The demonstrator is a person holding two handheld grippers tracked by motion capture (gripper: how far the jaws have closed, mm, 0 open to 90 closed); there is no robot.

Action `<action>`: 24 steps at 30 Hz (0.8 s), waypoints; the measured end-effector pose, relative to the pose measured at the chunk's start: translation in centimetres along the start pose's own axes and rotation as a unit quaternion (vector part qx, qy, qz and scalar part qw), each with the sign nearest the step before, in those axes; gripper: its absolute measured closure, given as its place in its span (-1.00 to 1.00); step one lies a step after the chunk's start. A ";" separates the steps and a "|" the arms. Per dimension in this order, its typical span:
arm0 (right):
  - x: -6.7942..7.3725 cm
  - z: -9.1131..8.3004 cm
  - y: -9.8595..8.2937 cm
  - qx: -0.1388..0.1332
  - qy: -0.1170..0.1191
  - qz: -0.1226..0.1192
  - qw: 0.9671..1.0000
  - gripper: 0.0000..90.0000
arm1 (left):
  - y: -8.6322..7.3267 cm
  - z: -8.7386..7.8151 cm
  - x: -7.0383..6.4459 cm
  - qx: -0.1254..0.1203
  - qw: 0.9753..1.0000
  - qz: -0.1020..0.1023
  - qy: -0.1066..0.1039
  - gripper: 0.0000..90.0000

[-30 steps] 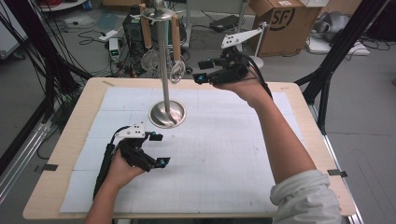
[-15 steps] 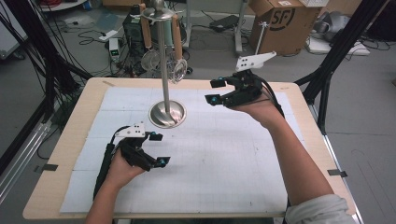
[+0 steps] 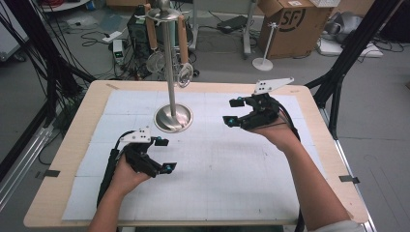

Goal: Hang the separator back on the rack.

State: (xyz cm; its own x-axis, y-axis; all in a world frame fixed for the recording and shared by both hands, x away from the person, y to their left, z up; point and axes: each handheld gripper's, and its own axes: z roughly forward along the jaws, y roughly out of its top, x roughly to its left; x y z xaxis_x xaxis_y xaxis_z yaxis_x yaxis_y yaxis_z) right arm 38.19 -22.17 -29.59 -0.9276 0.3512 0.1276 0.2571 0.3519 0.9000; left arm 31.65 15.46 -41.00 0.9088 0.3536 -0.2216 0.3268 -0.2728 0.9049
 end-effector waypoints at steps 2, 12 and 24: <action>0.1 0.0 -0.9 0.005 -0.011 0.003 1.000 -0.51 | 0.0 0.0 0.0 -0.001 1.000 0.000 0.001 -0.96; 0.3 -0.3 -5.1 0.014 -0.068 0.036 0.997 -0.52 | -0.1 0.1 0.0 0.001 1.000 -0.002 0.000 -0.96; 1.7 -0.4 -8.8 0.024 -0.063 0.057 0.996 -0.56 | -0.2 0.3 -0.2 0.004 1.000 -0.005 0.000 -0.96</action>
State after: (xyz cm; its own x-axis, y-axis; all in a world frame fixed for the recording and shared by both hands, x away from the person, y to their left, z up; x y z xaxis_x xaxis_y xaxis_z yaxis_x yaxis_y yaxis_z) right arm 34.21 -25.05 -37.14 -0.8516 0.4954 0.1715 0.3737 0.3441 0.8614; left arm 31.49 15.21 -41.28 0.9050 0.3569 -0.2314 0.3387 -0.2758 0.8996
